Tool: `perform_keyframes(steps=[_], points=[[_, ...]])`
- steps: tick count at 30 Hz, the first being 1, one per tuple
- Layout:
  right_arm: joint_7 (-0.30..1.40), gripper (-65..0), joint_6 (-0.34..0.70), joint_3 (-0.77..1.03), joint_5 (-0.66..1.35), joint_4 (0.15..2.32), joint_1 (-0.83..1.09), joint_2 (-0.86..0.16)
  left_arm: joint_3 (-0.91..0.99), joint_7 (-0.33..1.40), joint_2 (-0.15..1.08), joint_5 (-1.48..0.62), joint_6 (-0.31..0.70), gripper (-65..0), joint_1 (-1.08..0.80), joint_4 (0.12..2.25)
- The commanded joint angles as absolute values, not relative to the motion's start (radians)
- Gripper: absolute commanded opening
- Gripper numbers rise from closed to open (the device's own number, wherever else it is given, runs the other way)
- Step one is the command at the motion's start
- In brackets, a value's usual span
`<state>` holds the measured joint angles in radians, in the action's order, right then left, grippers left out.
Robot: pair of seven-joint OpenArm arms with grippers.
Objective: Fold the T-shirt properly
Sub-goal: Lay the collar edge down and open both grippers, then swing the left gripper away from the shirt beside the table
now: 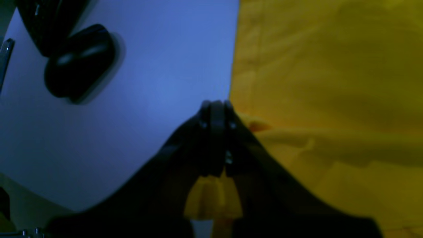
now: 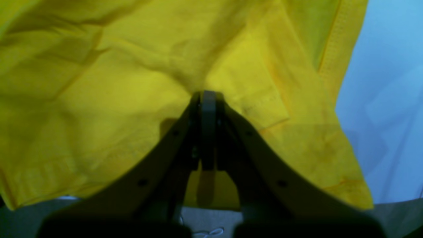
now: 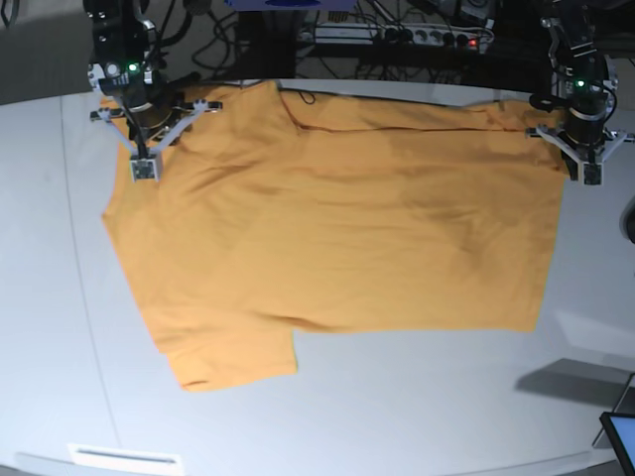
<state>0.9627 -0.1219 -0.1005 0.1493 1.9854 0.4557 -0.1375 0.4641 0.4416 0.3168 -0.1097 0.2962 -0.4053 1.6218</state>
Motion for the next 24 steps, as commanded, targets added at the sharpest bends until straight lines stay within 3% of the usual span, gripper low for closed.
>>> perform_keyframes(steps=[1, 13, 19, 24], points=[[0.951, -65.0, -0.124, -0.102, 0.15, 2.009, 0.443, -0.142, 0.472, 0.421, 0.335, -0.113, 0.289, -64.8, -0.404, 1.635], [0.957, -65.0, -0.125, -0.099, 0.148, 2.009, 0.326, -0.145, 0.473, 0.421, 0.338, -0.113, 0.291, -64.8, -0.38, 1.63], [0.961, -65.0, -0.125, -0.101, 0.148, 2.006, 0.232, -0.194, 0.473, 0.427, 0.343, -0.104, 0.292, -64.8, -0.298, 1.552], [1.076, -64.7, -0.117, -0.102, 0.148, 2.002, 0.088, -0.22, 0.47, 0.43, 0.357, -0.101, 0.292, -64.8, -0.197, 1.492]])
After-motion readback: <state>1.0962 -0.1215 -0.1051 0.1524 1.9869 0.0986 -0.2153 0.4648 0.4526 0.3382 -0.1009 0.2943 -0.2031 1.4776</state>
